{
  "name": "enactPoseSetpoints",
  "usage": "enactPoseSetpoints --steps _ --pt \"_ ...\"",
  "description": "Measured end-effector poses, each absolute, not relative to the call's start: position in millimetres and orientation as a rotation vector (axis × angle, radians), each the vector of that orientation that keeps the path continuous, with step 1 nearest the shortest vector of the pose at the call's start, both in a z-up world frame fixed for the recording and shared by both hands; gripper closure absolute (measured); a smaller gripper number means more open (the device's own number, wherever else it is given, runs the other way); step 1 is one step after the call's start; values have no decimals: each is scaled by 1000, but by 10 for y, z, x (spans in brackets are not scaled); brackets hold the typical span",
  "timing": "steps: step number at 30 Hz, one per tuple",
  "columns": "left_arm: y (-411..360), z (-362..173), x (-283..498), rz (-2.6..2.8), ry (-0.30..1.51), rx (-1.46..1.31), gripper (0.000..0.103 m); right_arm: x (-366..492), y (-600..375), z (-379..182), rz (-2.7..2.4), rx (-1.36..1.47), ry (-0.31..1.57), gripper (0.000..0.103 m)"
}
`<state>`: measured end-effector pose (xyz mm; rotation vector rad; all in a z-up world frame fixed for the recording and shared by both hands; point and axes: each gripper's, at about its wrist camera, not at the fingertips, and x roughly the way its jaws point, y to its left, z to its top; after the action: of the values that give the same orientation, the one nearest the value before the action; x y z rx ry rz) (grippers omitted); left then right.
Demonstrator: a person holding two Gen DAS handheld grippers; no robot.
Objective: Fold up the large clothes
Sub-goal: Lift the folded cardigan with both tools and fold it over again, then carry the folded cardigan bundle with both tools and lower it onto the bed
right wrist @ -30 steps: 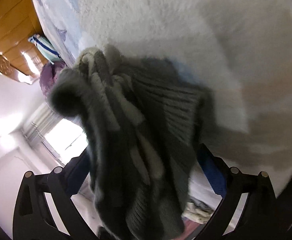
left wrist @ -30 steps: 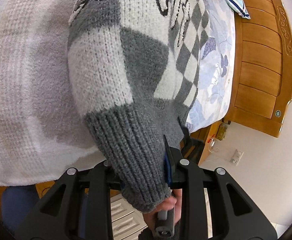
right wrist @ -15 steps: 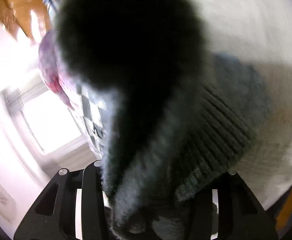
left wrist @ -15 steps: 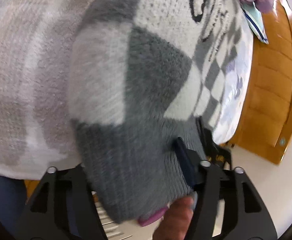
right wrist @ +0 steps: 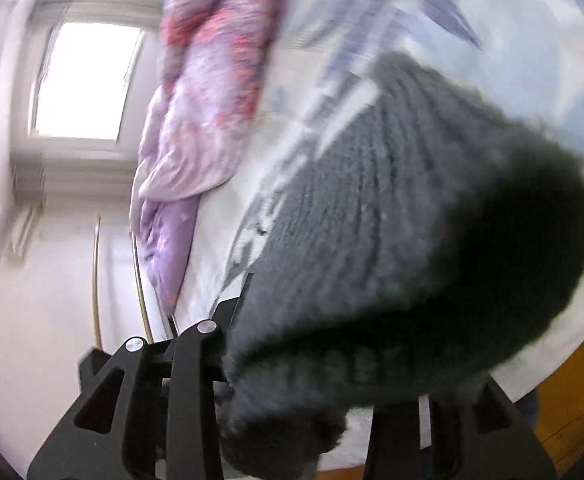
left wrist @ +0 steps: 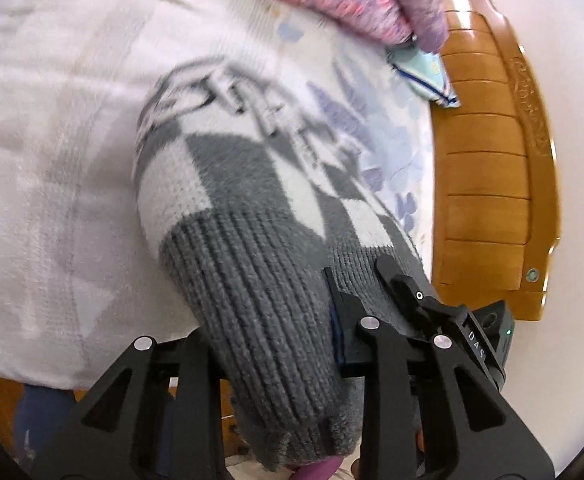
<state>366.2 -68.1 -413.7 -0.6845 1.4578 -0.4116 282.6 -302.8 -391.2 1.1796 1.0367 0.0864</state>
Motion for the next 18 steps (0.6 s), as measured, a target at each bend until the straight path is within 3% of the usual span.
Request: enactPoseSetpoints --steps 7,18 --pt "-444 -3454 3426 -444 1459 -684 76 2683 -2914 -3262 233 1114 1111 69" --pt "325 -3114 3003 -416 1485 -680 76 2482 -2253 -2870 354 1036 1225 69"
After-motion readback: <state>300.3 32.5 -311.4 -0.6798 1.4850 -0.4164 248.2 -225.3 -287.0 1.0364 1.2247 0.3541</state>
